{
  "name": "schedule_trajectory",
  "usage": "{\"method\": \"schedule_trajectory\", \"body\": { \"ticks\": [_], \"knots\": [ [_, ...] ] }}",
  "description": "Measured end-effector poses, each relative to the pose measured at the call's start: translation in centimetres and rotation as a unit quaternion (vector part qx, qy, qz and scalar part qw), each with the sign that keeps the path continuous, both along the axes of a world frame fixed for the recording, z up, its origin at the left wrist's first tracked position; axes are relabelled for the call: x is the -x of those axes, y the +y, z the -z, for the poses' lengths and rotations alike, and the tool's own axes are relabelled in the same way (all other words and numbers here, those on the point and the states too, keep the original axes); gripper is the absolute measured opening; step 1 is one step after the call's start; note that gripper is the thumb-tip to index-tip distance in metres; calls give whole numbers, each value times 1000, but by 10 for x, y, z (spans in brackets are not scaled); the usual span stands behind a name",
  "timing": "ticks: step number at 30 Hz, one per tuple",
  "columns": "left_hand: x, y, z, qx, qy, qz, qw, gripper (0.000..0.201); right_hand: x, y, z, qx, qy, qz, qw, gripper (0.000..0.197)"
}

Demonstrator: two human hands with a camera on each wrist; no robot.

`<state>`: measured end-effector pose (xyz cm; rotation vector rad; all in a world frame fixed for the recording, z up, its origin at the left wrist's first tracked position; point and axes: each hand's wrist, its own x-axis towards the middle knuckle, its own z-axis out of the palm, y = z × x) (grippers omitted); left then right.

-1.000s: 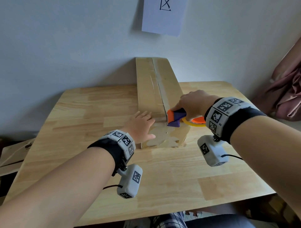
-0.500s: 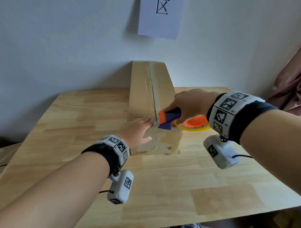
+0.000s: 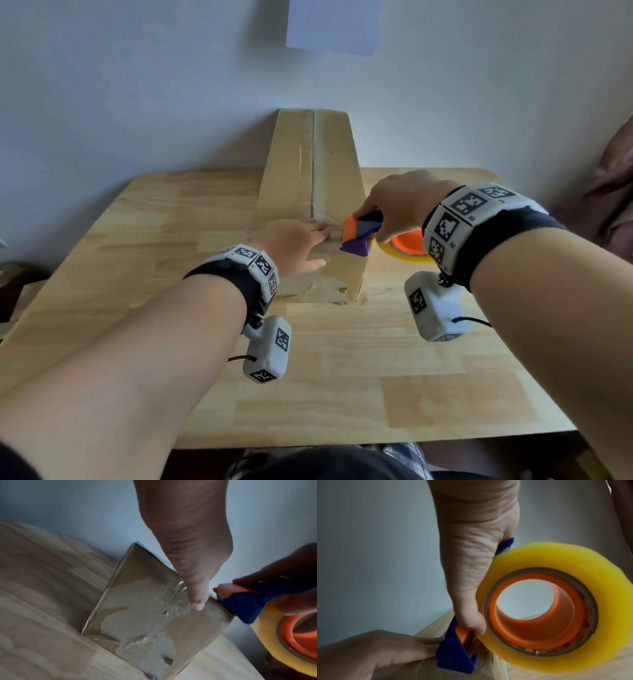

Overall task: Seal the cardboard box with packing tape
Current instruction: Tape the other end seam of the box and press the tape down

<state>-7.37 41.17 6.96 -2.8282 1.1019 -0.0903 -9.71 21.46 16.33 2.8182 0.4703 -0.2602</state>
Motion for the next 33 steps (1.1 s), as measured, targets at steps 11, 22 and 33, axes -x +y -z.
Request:
{"method": "schedule_trajectory", "body": {
  "ticks": [11, 22, 33],
  "knots": [
    [1, -16, 0, 2, -9, -10, 1000, 50, 16, -26, 7, -47, -37, -24, 998, 55],
    [10, -19, -2, 2, -50, -14, 999, 49, 29, -66, -2, 11, -33, -6, 999, 55],
    [5, -36, -5, -83, -110, 11, 990, 56, 23, -68, -4, 17, -51, -12, 998, 56]
  ]
}}
